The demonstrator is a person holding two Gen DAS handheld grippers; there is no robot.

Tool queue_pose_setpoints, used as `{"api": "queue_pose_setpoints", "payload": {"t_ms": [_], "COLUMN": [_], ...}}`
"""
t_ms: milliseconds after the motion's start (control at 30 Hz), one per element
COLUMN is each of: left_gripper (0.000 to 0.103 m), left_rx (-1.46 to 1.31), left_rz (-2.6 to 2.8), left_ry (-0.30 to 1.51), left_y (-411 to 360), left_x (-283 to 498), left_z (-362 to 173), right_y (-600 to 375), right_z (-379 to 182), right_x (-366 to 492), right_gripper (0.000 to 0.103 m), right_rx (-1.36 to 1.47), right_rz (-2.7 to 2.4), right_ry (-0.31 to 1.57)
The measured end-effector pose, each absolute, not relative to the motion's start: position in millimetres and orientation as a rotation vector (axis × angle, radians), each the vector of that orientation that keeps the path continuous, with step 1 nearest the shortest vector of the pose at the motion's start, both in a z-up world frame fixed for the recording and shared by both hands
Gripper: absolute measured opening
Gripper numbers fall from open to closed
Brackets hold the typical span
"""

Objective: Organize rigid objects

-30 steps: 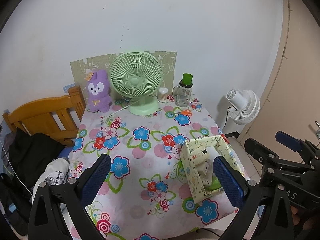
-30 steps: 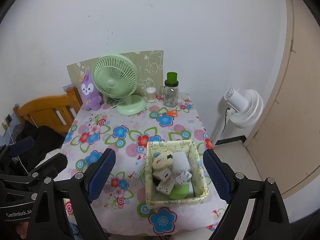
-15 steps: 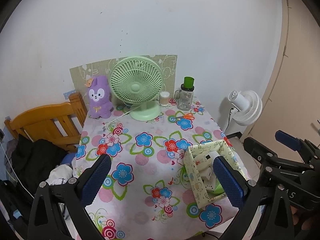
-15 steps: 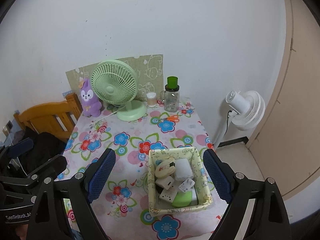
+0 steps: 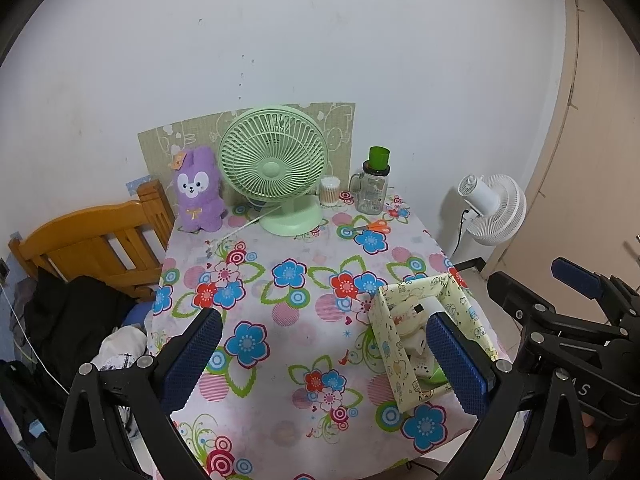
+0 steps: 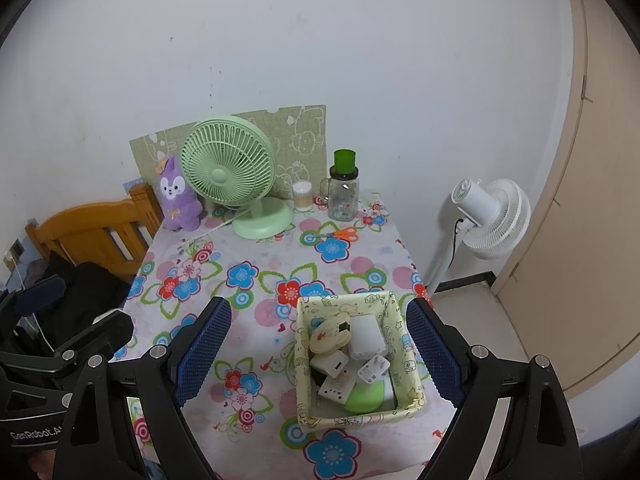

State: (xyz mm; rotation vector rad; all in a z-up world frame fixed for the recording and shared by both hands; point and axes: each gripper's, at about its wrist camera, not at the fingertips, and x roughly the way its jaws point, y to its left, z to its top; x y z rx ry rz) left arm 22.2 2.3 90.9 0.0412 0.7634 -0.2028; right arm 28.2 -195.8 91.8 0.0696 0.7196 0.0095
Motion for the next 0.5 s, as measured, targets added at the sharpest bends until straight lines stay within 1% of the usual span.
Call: {"api": "queue_pose_setpoints", "payload": {"t_ms": [500], "left_gripper": [0.103], "left_rx": [0.061], "left_rz": [-0.183], "left_ry": [0.766], "left_y": [6.0], "left_x": [24.1], "left_z": [91.2], "right_y": [-190.3], "right_z": [91.2], "right_x": [30.0], "right_gripper": [0.091], "right_rx": [0.051], "right_rz": [0.015], "right_ry": [0.717]}}
